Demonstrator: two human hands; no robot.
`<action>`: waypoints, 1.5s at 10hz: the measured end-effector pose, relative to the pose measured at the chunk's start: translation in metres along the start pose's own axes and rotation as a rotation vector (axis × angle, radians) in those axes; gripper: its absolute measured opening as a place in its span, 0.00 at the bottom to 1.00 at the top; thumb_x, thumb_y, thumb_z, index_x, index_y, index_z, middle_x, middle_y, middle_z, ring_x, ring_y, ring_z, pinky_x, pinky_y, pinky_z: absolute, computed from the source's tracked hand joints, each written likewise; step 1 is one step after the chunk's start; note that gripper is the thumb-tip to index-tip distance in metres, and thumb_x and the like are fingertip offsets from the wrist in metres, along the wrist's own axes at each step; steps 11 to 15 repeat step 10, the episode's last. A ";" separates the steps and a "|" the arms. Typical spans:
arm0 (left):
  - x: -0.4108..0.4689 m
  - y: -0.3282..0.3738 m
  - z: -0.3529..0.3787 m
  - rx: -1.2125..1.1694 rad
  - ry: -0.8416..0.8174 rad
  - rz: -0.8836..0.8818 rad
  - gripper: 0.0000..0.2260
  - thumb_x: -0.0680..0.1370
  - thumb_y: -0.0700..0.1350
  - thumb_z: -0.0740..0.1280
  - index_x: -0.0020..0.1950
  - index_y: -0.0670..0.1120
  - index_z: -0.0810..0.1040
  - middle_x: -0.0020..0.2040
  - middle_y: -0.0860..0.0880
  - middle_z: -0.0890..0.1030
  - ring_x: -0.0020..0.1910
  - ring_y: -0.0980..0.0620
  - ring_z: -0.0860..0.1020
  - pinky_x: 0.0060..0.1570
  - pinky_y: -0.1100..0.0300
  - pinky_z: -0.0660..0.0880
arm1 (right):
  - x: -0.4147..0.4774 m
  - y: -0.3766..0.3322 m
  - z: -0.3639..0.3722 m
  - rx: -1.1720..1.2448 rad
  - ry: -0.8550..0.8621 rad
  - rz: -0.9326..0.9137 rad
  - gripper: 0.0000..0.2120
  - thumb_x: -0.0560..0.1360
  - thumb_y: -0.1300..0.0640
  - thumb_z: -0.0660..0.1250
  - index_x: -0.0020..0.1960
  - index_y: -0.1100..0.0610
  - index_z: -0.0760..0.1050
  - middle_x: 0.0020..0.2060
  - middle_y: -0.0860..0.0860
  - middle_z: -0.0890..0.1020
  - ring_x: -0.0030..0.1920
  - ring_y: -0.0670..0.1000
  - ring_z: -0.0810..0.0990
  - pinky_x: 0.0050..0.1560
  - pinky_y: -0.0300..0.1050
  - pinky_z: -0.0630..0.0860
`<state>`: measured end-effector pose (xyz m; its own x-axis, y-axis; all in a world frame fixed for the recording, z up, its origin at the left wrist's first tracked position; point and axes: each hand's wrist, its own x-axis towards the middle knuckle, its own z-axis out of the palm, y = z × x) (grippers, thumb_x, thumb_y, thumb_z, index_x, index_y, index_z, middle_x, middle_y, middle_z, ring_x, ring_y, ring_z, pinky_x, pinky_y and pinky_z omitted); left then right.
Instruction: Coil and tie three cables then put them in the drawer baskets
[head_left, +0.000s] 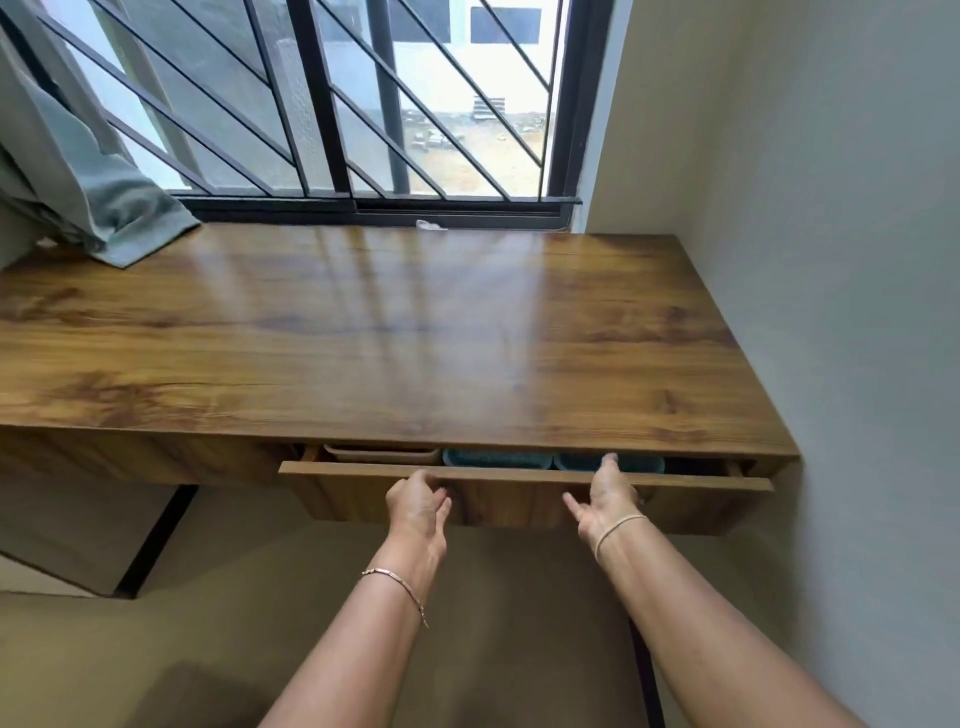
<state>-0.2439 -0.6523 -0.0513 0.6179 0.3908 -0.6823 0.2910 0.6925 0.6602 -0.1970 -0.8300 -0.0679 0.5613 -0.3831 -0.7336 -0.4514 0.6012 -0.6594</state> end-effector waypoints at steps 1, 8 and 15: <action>0.011 0.006 0.014 -0.057 0.016 -0.010 0.05 0.79 0.35 0.58 0.51 0.40 0.72 0.56 0.41 0.73 0.65 0.36 0.71 0.67 0.48 0.67 | 0.009 -0.009 0.015 0.015 0.006 -0.005 0.33 0.77 0.46 0.64 0.75 0.59 0.56 0.72 0.59 0.63 0.70 0.62 0.66 0.63 0.58 0.74; 0.040 0.007 0.003 0.023 -0.201 -0.058 0.21 0.80 0.39 0.61 0.73 0.43 0.63 0.73 0.40 0.65 0.69 0.37 0.67 0.70 0.46 0.64 | 0.021 -0.006 0.008 -0.089 -0.123 -0.037 0.30 0.74 0.50 0.70 0.71 0.59 0.64 0.66 0.55 0.72 0.63 0.59 0.75 0.54 0.52 0.77; 0.013 0.008 -0.005 0.203 -0.226 0.012 0.30 0.80 0.38 0.61 0.78 0.43 0.49 0.75 0.42 0.64 0.72 0.42 0.65 0.70 0.48 0.63 | -0.002 0.002 -0.015 -0.136 -0.276 -0.043 0.21 0.82 0.58 0.53 0.74 0.60 0.59 0.71 0.58 0.68 0.68 0.58 0.72 0.65 0.52 0.68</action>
